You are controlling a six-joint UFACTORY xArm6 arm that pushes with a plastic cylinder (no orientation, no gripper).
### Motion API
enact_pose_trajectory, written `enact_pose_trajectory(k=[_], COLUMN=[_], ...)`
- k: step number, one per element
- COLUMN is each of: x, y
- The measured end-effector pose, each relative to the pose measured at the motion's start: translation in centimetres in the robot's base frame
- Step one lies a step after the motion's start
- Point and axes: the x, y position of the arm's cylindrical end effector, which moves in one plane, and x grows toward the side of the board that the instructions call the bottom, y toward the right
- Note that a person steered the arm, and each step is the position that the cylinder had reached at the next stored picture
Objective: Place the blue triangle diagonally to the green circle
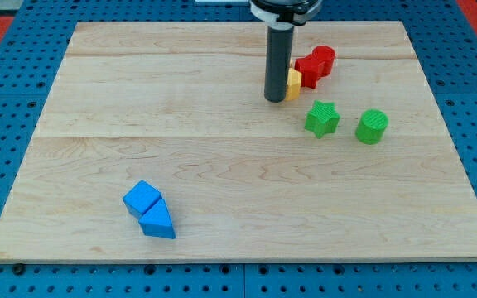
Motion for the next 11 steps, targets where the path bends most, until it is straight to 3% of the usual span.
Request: enact_pose_trajectory(k=[4,6,8,9,10,11], x=[-4.2,-3.8,2.8,4.7,8.3,13.8], y=[-4.6,-7.4,-11.0,-8.7,-11.0,-8.9])
